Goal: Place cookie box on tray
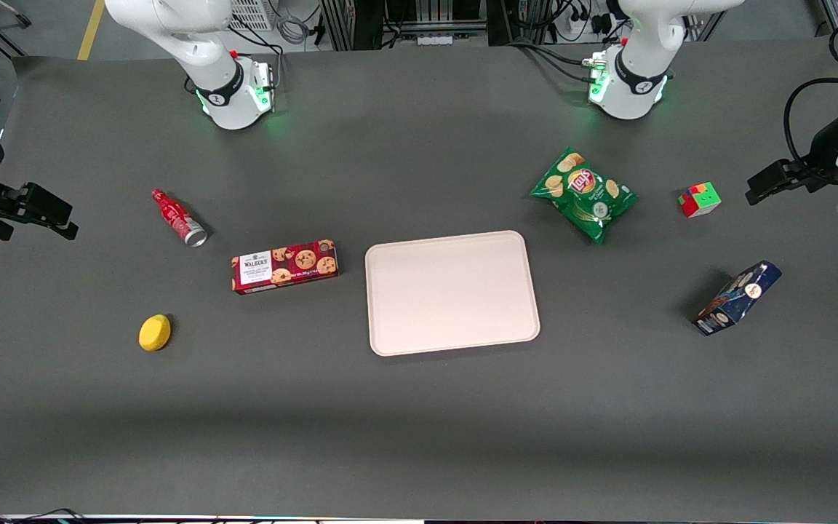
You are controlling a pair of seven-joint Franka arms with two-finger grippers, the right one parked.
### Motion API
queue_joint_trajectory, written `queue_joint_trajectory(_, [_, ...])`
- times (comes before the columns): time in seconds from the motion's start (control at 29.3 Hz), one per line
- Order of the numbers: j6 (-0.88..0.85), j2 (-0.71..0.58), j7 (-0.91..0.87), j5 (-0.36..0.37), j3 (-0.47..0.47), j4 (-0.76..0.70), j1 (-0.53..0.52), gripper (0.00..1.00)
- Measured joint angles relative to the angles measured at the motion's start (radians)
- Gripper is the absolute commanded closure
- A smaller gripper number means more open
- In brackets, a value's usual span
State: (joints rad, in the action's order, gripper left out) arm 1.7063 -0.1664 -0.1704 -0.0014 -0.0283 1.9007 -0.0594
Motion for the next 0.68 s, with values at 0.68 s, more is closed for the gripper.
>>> queue_joint_trajectory(0.68, [-0.002,0.000,0.021,0.000,0.001,-0.017,0.000,0.00])
